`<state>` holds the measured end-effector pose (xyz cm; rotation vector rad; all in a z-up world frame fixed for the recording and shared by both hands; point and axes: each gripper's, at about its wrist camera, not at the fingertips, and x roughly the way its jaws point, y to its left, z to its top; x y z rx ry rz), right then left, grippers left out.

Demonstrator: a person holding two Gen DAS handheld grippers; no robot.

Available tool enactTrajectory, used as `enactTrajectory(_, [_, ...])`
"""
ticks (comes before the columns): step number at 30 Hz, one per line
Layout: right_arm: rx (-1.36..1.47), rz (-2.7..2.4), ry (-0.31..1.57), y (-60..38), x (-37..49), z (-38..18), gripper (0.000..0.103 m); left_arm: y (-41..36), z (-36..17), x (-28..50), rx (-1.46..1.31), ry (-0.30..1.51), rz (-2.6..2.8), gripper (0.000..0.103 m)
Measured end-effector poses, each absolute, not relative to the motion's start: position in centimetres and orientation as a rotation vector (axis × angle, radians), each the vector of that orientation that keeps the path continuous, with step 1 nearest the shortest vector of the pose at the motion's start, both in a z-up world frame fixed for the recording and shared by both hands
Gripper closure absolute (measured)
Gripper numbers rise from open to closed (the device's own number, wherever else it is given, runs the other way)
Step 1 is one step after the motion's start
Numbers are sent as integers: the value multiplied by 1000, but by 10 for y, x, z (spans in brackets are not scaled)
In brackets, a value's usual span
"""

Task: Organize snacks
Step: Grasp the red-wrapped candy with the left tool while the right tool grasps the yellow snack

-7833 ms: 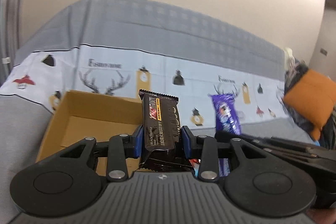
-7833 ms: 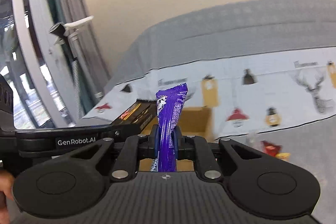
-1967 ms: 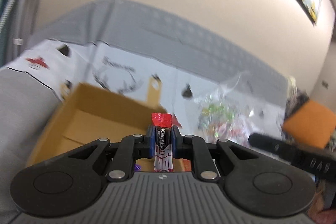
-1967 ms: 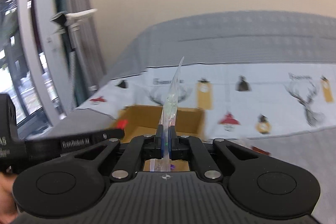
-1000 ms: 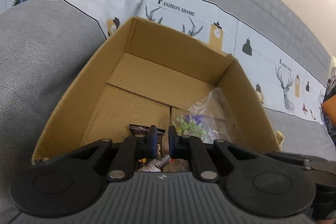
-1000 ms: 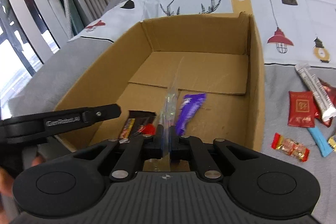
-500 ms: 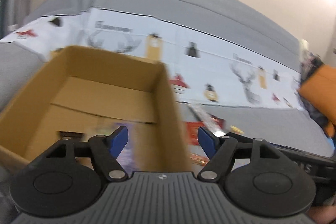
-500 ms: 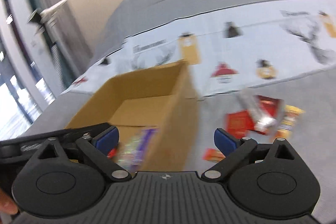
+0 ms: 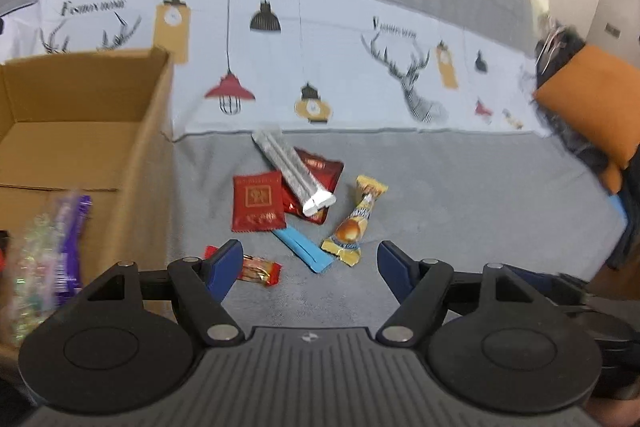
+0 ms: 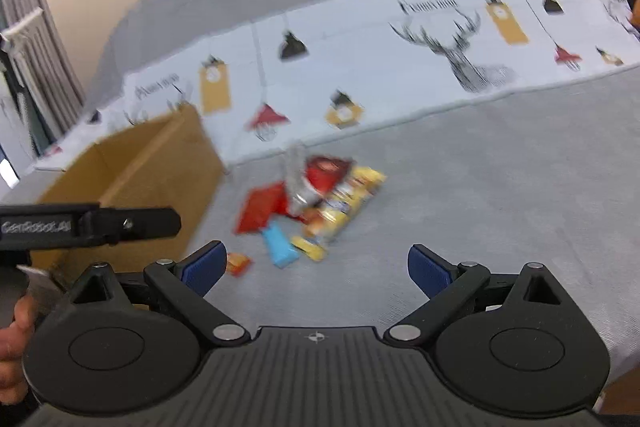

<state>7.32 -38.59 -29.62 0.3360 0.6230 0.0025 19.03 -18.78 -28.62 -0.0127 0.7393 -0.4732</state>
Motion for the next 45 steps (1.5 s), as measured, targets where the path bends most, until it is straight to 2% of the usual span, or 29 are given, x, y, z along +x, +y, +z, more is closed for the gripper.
enactTrajectory(6, [407, -24, 647, -409, 78, -304, 7, -207, -336, 223, 35, 843, -336, 24])
enactTrajectory(11, [444, 12, 669, -410, 109, -314, 13, -203, -363, 246, 9, 925, -279, 25])
enactTrajectory(12, [443, 22, 677, -409, 115, -315, 16, -200, -366, 251, -8, 925, -266, 25])
enactTrajectory(14, [446, 53, 694, -405, 131, -318, 27, -198, -366, 258, -22, 905, -239, 25])
enactTrajectory(15, [455, 75, 700, -404, 140, -320, 38, -198, -366, 262, -37, 905, -232, 25])
enactTrajectory(19, [391, 117, 718, -395, 172, -324, 38, -202, -367, 278, -69, 886, -200, 25])
enactTrajectory(21, [368, 118, 730, -393, 186, -329, 38, -203, -367, 281, -72, 864, -210, 31])
enactTrajectory(24, [356, 84, 776, -394, 201, -346, 38, -203, -368, 280, -37, 834, -248, 58])
enactTrajectory(25, [372, 78, 787, -396, 204, -351, 37, -204, -368, 279, -17, 829, -261, 70])
enactTrajectory(29, [411, 96, 785, -398, 207, -357, 37, -204, -364, 270, -48, 857, -363, 78])
enactTrajectory(30, [409, 101, 781, -397, 208, -356, 38, -205, -362, 267, -41, 853, -380, 79])
enactTrajectory(32, [407, 100, 787, -396, 211, -357, 48, -210, -360, 261, 14, 828, -393, 80])
enactTrajectory(33, [396, 89, 794, -396, 211, -358, 62, -211, -361, 260, 26, 826, -390, 80])
enactTrajectory(34, [388, 82, 798, -395, 211, -358, 72, -210, -362, 260, 25, 834, -391, 79])
enactTrajectory(35, [389, 75, 802, -396, 209, -357, 75, -209, -362, 261, 21, 855, -396, 78])
enactTrajectory(38, [330, 36, 801, -398, 199, -347, 76, -205, -359, 261, 25, 896, -384, 72])
enactTrajectory(45, [304, 66, 869, -405, 158, -337, 75, -203, -361, 249, 87, 926, -428, 71])
